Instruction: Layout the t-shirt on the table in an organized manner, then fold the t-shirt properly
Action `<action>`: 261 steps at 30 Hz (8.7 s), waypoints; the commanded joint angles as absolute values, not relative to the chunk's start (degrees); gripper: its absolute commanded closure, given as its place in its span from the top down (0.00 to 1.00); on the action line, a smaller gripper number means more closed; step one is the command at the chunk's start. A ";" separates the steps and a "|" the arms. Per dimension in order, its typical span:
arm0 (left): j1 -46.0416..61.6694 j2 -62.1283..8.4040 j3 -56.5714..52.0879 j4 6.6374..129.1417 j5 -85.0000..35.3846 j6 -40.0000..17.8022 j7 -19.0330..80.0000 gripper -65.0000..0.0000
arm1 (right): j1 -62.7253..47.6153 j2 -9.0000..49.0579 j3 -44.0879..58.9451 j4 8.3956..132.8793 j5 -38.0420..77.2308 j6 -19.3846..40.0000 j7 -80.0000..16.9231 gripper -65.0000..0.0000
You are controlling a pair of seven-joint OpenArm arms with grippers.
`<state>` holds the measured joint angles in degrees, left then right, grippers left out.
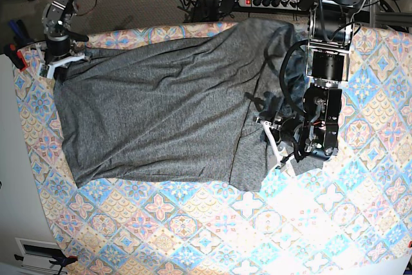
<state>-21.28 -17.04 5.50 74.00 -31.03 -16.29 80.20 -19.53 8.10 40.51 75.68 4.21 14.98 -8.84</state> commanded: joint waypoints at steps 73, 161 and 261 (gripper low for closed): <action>-3.21 -22.90 -3.65 111.08 -1.45 -16.57 73.80 0.06 | -12.79 9.10 50.42 74.95 2.51 13.85 -12.53 0.37; 47.78 -15.25 -9.45 120.22 0.48 -40.00 46.90 0.00 | -14.46 4.79 50.33 77.41 2.51 13.85 -12.62 0.38; -15.78 -5.58 0.31 121.54 -27.74 -40.00 71.25 0.00 | -13.93 -1.80 40.13 78.81 -8.31 13.85 -12.26 0.37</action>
